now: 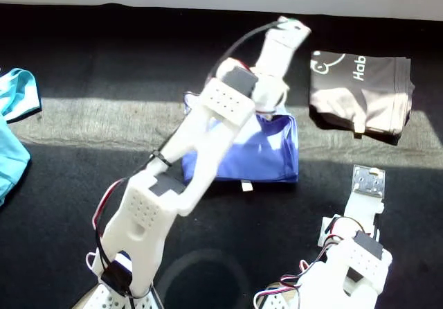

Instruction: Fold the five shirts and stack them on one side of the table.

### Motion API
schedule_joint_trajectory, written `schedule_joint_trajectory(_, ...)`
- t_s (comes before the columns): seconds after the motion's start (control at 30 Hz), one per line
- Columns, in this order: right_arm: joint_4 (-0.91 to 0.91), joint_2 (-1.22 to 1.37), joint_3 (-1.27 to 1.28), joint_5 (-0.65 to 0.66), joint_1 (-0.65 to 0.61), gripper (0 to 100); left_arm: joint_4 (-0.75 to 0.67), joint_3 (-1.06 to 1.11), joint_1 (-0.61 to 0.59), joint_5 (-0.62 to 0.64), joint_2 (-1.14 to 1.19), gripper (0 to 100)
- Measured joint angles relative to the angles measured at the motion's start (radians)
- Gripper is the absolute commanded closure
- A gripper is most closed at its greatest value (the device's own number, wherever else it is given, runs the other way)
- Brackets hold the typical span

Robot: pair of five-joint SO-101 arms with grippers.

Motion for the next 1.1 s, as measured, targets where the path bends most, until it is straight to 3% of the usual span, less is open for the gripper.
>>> schedule_joint_trajectory(0.43,0.000,0.000,0.000,0.000,0.000,99.2,-0.029,-0.003,-0.005,0.000,0.157,99)
schedule_joint_trajectory(0.9,0.000,0.000,0.000,0.000,0.000,99.2,-0.534,-0.006,0.072,0.002,0.250,99)
schedule_joint_trajectory(1.1,0.000,0.000,0.000,0.000,0.000,99.2,-0.582,-0.041,-0.002,0.002,0.255,99)
